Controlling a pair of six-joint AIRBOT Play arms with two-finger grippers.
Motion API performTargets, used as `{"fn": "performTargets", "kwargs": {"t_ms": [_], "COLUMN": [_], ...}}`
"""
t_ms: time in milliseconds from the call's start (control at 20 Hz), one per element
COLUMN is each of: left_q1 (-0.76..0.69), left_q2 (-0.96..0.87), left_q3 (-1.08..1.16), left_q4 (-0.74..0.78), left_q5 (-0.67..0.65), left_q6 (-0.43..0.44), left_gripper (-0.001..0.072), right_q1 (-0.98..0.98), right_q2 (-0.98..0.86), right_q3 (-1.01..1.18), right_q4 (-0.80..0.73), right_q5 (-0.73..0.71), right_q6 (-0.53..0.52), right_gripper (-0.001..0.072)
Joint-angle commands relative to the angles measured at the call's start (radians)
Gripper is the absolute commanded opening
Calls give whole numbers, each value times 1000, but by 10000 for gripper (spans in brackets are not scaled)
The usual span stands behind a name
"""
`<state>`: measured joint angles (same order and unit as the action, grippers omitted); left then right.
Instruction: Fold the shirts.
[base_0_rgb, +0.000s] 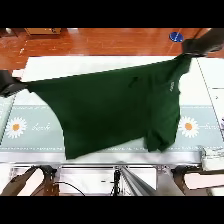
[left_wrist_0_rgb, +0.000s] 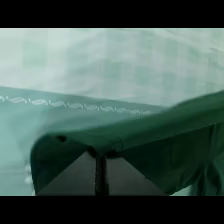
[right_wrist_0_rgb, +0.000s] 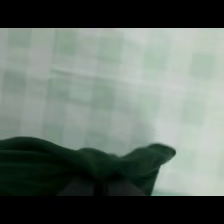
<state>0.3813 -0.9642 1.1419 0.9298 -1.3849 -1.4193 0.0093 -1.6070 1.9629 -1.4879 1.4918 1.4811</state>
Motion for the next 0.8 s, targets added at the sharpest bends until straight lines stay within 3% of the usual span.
{"fn": "performTargets", "kwargs": {"t_ms": [0,150,350,750], "left_q1": [-22,-53,-92,-139], "left_q2": [-227,-346,-448,-592], "left_q3": [-34,-32,-32,-32], "left_q4": [-127,-253,-264,-264], "left_q5": [179,303,447,514], "left_q6": [78,152,156,167], "left_gripper": [21,21,21,22], "right_q1": [0,0,0,0], "right_q2": [-151,-198,-248,-370], "right_q3": [-2,-2,-2,-2], "right_q4": [66,146,187,169], "right_q5": [-226,-388,-521,-539], "right_q6": [-8,-8,-8,-8], "right_gripper": [42,43,42,43]}}
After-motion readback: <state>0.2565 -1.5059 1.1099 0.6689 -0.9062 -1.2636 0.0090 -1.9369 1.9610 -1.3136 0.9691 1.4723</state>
